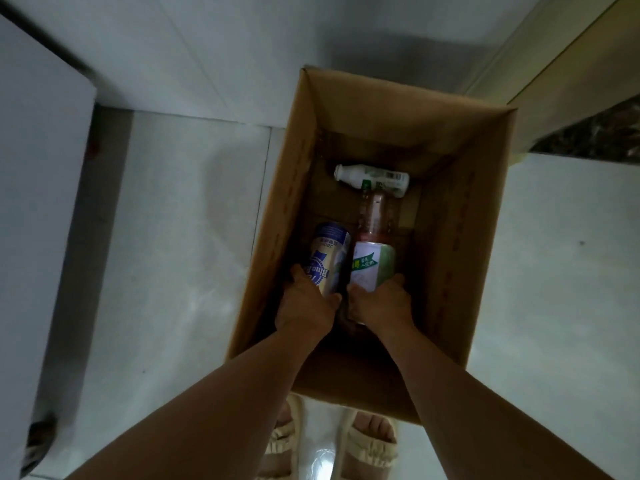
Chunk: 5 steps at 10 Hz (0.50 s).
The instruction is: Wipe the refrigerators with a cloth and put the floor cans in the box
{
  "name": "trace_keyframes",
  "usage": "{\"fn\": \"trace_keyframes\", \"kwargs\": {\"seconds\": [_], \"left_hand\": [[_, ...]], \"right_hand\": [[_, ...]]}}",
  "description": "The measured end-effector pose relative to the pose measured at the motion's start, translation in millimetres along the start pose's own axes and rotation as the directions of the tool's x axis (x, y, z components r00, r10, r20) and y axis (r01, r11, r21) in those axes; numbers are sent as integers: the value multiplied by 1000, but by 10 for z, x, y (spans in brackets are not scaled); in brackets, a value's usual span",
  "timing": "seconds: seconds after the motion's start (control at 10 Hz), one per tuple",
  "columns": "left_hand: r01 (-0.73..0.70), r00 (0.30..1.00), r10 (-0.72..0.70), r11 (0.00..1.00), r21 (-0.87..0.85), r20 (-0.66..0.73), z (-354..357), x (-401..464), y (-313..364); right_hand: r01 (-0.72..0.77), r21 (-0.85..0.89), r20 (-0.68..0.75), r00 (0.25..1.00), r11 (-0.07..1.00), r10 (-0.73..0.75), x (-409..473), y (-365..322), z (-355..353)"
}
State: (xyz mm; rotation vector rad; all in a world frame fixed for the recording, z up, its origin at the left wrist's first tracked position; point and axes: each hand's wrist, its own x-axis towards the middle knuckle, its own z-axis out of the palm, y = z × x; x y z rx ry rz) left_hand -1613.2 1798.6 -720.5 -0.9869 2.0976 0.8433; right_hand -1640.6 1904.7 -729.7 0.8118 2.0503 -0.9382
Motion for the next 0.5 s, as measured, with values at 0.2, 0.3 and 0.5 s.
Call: {"fn": "trace_keyframes", "kwargs": {"seconds": [0.2, 0.3, 0.5], "left_hand": [[-16, 999, 16, 1000, 6, 38, -14, -43, 58], [-36, 998, 34, 998, 44, 61, -166, -257, 116], [-65, 998, 65, 998, 14, 2, -705, -824, 308]], "right_hand": [[-2, -2, 69, 998, 1000, 3, -44, 59, 18], [33, -106, 80, 997, 994, -25, -260, -24, -101], [142, -209, 83, 988, 968, -127, -938, -342, -556]]}}
